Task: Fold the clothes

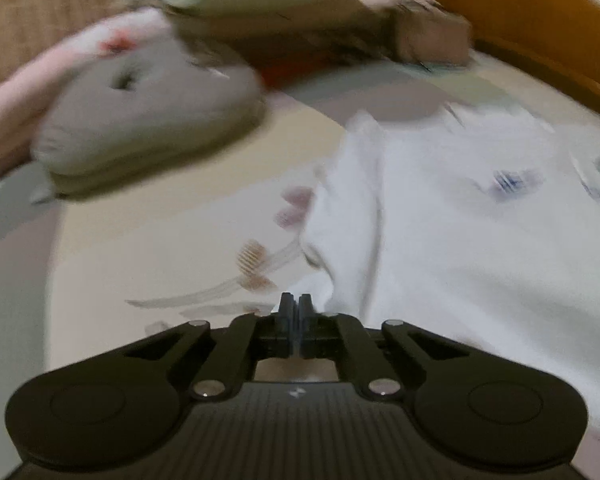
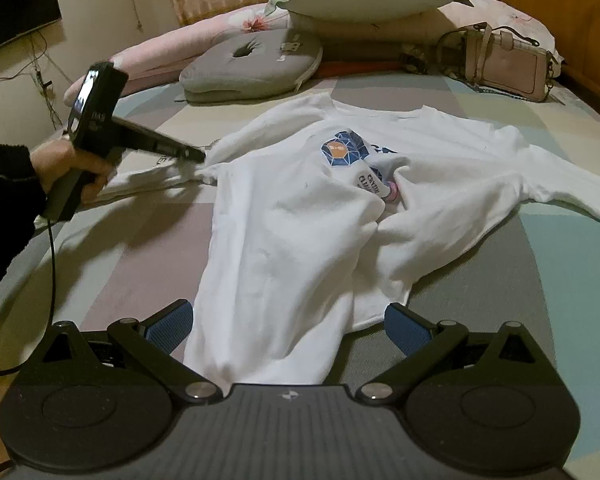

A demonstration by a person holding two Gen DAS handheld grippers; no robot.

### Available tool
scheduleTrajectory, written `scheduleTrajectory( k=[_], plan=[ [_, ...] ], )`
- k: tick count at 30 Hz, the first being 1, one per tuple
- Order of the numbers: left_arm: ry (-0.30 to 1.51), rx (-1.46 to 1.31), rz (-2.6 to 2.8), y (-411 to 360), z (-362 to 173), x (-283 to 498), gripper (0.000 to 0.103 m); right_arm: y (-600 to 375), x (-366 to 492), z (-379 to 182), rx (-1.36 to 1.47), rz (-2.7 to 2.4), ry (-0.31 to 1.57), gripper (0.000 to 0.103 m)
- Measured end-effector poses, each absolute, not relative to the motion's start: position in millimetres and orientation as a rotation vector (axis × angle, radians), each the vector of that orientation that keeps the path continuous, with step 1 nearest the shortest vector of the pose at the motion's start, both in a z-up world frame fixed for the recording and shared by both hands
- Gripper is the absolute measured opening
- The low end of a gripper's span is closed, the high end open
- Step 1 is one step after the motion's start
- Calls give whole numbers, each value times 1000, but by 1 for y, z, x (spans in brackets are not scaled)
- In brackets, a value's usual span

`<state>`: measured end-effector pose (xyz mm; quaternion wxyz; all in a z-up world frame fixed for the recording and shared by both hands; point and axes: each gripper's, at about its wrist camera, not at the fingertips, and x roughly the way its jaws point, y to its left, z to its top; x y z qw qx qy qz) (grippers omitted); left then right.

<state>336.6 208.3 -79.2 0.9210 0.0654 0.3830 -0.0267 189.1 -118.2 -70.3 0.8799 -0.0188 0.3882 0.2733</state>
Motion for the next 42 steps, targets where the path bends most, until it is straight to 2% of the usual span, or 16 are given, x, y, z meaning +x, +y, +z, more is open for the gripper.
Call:
scheduleTrajectory(
  k=[5,11,13,15,18,22,25,26,27,31,35,37,39,42],
  plan=[
    [766,56,84,247,-60,363,1,-122,190,-71,-27,557,809,103],
    [728,-1,10,243,-55,381,6,-128,193,-71,-6,548,804,103],
    [730,-10,-33,234,-63,391,14,-131,194,-70,-1,547,799,103],
    [738,-7,-69,224,-71,403,27,-133,195,-68,2,545,791,103],
    [776,31,-90,208,-88,421,27,-138,196,-66,3,539,784,103],
    [815,82,-102,188,-109,434,26,-146,199,-68,6,518,786,103],
    [804,162,-95,174,-110,431,21,-152,202,-72,21,502,791,103],
    [806,187,-92,170,-110,431,7,-154,204,-73,30,498,791,103],
    [803,202,-77,166,-110,431,1,-155,205,-73,39,498,792,103],
    [799,131,49,177,-107,450,2,-158,206,-75,51,503,798,103],
    [741,99,70,178,-90,453,8,-163,202,-74,38,501,791,103],
    [726,72,-1,169,-81,446,20,-167,203,-75,47,501,787,103],
    [728,47,-30,163,-79,447,40,-169,206,-77,63,498,788,103],
    [751,9,-21,157,-88,462,42,-172,210,-80,87,498,794,103]
  ],
)
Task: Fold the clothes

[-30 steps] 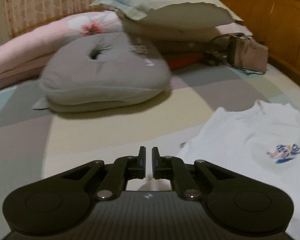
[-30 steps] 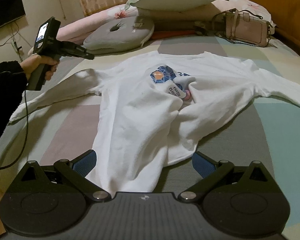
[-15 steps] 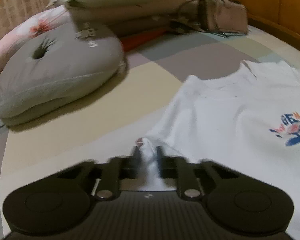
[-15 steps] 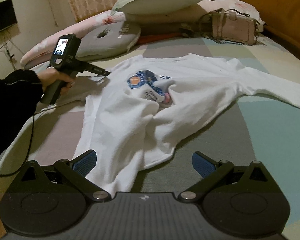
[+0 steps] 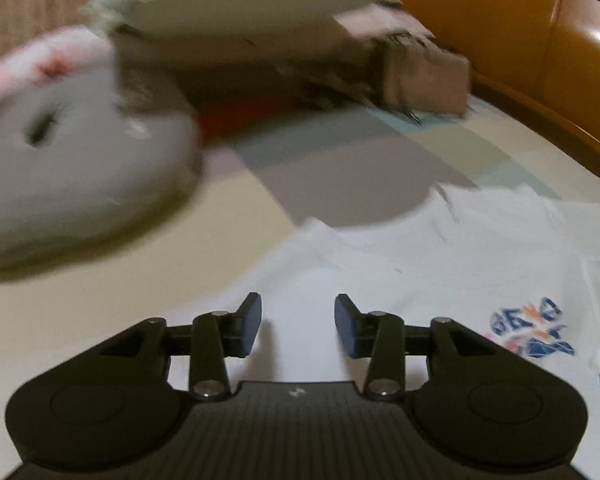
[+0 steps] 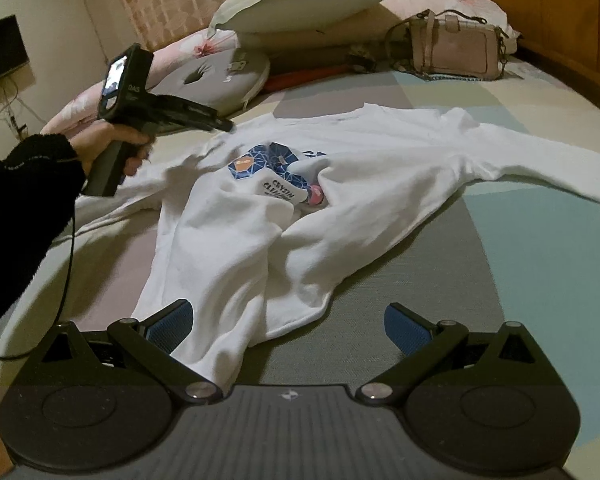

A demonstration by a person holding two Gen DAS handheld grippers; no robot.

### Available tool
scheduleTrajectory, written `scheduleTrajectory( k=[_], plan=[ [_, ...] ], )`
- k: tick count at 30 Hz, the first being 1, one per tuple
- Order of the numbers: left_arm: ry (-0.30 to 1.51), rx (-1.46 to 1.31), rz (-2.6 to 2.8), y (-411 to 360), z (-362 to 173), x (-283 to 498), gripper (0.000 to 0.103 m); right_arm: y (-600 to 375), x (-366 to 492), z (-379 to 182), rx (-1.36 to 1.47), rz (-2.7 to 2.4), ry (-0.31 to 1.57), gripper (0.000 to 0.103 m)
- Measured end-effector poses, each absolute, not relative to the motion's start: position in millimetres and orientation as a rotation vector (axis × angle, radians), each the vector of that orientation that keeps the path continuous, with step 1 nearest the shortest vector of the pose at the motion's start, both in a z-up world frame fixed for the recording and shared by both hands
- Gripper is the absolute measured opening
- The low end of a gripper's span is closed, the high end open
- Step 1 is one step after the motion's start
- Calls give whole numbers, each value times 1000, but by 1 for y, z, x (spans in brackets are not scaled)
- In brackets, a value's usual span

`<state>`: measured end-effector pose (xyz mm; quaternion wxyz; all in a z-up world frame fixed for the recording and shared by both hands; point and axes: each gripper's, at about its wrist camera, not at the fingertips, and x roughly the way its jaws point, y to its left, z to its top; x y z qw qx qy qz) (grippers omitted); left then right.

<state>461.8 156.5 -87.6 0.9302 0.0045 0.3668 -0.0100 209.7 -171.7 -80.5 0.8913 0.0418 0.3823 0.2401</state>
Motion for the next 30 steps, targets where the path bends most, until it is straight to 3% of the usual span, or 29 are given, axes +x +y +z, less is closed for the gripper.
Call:
scheduleTrajectory(
  k=[2,4,10,12,19,30],
  plan=[
    [767,-16,-14,152,-93,471,44,-174,209,-81,85,494,796,103],
    [782,-41,-8,148,-99,481,53,-178,207,-81,71,479,791,103],
    [825,-57,20,148,-88,489,46,-197,204,-78,122,436,785,103],
    [781,-74,-33,160,-66,466,52,-199,201,-75,137,440,775,103],
    [784,-8,52,239,-20,376,51,-182,182,-59,110,492,740,103],
    [874,-85,305,348,-51,234,48,-151,143,-30,37,564,689,103]
  ],
)
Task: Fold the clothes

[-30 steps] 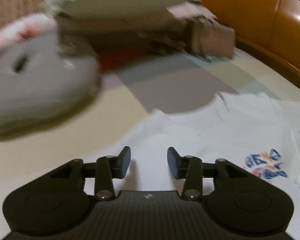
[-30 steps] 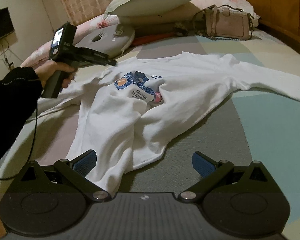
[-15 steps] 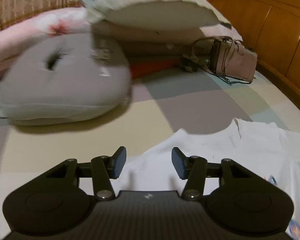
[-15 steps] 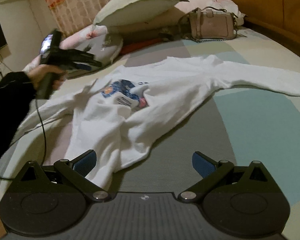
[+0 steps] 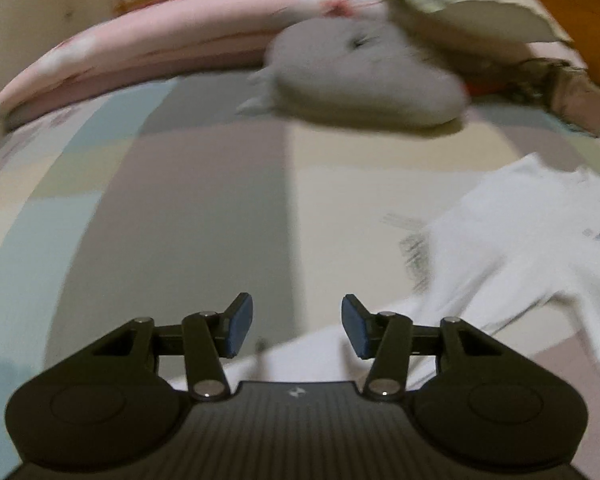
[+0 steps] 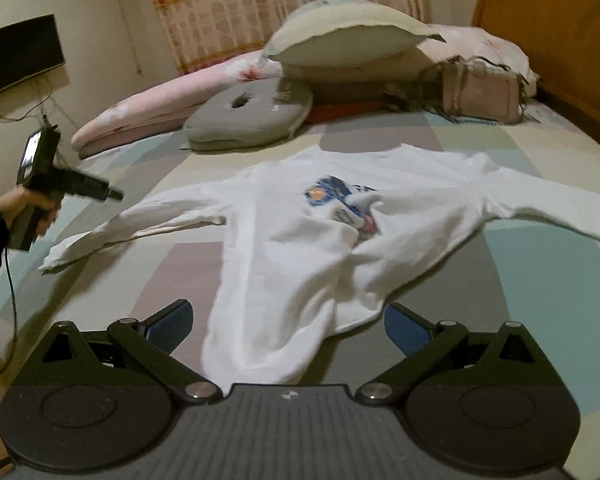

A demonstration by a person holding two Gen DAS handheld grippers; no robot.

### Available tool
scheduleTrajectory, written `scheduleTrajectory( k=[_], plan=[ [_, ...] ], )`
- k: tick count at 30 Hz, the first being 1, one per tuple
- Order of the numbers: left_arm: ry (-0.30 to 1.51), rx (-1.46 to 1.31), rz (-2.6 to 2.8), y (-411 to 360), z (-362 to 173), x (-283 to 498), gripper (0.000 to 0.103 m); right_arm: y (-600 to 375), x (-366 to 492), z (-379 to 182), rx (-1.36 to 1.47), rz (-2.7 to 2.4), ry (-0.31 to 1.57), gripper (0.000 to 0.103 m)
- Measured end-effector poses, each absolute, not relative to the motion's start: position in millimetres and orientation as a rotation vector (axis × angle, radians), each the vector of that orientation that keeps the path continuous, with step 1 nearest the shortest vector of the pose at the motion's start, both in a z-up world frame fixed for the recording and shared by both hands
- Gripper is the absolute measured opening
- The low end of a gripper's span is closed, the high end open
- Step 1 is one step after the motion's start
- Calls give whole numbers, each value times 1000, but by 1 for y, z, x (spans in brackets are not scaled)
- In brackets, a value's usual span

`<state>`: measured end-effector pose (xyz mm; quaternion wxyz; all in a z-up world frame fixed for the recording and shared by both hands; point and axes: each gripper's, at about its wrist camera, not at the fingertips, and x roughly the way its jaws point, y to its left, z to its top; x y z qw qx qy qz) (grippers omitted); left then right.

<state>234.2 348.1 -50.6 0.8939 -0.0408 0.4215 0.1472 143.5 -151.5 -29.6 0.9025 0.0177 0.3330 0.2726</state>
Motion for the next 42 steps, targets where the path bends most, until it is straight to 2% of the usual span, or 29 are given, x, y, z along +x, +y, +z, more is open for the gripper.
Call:
scheduleTrajectory(
  k=[6,11,16,25,31,33,34,36,37,42],
  plan=[
    [833,-94,412,381,-65,191,47,-144,133,-22,15,564,675,103],
    [836,-80,414,394,-83,186,47,-139,129,-21,4,562,681,103],
    [815,-90,415,407,-88,184,54,-134,126,-21,-17,553,687,103],
    [780,-267,530,453,-77,136,47,-134,133,-26,-3,539,708,103],
    [740,-343,494,439,-94,117,45,-122,134,-32,-26,571,734,103],
    [757,-293,481,427,-97,119,45,-119,132,-31,-41,577,728,103],
    [762,-253,480,420,-97,120,43,-118,131,-31,-45,577,726,103],
    [742,-245,488,418,-92,120,20,-119,130,-30,-44,574,726,103],
    [724,-251,498,419,-88,119,15,-120,130,-31,-41,571,729,103],
    [636,-279,547,424,-69,116,13,-123,132,-31,-33,556,731,103]
  ],
)
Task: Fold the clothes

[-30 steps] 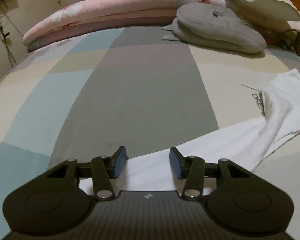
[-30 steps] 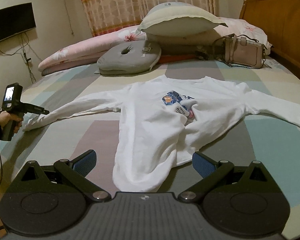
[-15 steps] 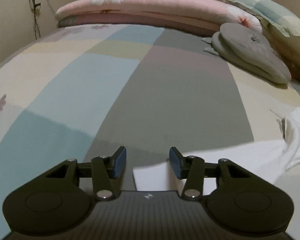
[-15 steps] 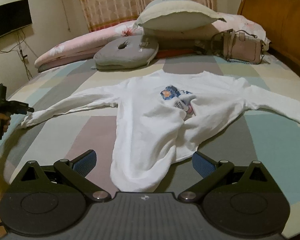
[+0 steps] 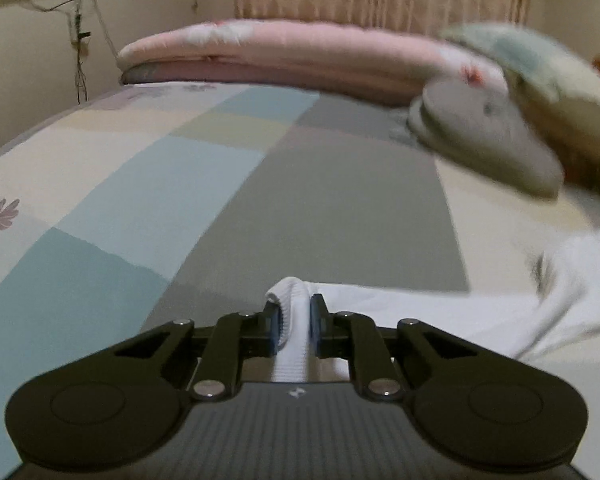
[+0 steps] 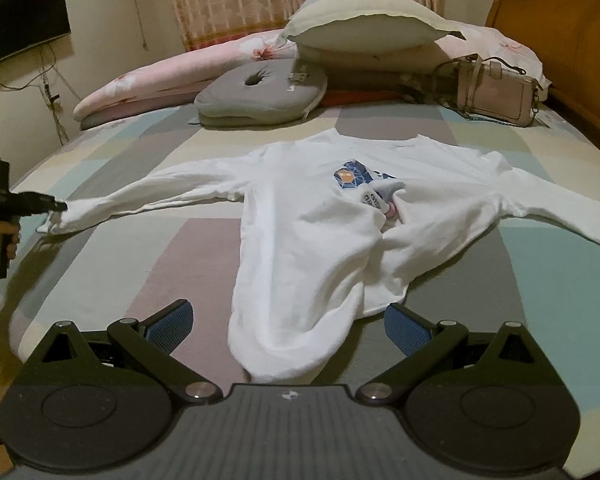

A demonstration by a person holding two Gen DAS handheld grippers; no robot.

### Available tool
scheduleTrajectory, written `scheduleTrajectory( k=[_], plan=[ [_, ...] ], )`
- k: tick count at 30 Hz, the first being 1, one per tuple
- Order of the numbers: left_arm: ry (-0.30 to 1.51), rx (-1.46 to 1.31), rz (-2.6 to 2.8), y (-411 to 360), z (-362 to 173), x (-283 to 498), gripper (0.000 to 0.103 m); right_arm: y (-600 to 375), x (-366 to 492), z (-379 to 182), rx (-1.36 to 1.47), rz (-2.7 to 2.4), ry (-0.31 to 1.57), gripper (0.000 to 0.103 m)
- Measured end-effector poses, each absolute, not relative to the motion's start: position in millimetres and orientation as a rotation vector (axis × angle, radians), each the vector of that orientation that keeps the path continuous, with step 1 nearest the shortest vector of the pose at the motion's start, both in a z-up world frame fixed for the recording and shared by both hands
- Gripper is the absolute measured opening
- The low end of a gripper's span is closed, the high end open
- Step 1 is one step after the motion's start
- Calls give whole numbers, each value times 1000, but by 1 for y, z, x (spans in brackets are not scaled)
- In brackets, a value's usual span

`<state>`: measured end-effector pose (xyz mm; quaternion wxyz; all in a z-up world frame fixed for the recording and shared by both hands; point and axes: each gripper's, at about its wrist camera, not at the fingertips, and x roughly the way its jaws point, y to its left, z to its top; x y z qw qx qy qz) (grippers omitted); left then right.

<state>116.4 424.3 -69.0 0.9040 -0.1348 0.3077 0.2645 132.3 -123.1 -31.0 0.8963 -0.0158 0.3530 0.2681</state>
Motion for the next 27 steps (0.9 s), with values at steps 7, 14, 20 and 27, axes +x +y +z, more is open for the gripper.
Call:
scheduleTrajectory(
  k=[7,14,20,27],
  plan=[
    [554,-283,604,433,-47,114,13,-127,134,-33,-26,549,733,103],
    [578,-315,703,449,-47,120,19,-131,137,-38,-18,543,748,103],
    [654,-284,753,452,-47,120,14,-133,139,-41,-7,540,754,103],
    [706,-258,471,393,-52,175,29,-128,141,-42,4,552,763,103]
  ],
)
